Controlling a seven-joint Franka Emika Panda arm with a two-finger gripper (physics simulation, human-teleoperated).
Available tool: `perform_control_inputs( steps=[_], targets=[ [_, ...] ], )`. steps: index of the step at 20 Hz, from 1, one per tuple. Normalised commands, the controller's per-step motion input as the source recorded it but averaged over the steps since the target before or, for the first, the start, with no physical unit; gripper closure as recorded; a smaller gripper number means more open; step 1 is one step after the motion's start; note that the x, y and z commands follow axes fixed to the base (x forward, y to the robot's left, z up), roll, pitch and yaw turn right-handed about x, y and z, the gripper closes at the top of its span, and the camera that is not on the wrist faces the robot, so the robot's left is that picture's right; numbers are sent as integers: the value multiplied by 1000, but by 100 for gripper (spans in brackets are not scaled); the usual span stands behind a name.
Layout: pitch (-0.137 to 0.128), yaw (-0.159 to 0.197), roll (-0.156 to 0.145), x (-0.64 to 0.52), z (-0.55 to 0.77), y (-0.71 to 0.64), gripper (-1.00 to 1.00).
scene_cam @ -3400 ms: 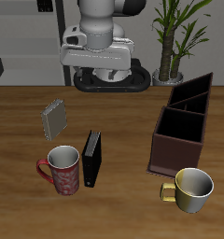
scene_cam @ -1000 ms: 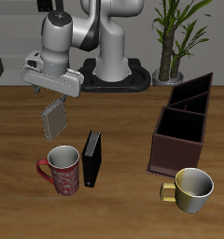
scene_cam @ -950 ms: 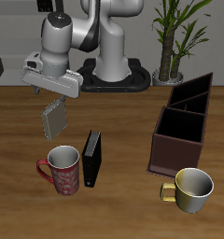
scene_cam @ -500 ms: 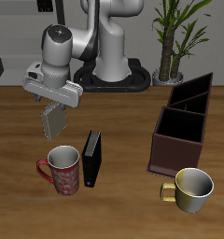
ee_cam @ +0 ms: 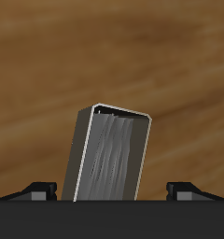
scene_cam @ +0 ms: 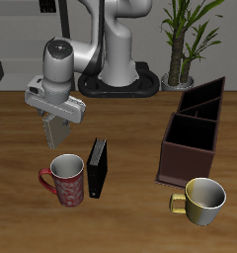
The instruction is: Place the yellow book into the left desk caddy's right compartment
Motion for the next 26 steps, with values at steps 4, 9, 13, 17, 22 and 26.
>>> perform_control_inputs(
  steps=[4,9,13,17,22,26],
  targets=[
    [10,-31,-5,19,-100,17,100],
    [-22,24,25,-30,125,85,100],
    [-40,40,4,-24,347,131,100],
    [-62,41,34,-70,642,278,100],
    [-63,54,9,-88,633,394,100],
    [-37,40,18,-44,420,300,100]
  ],
)
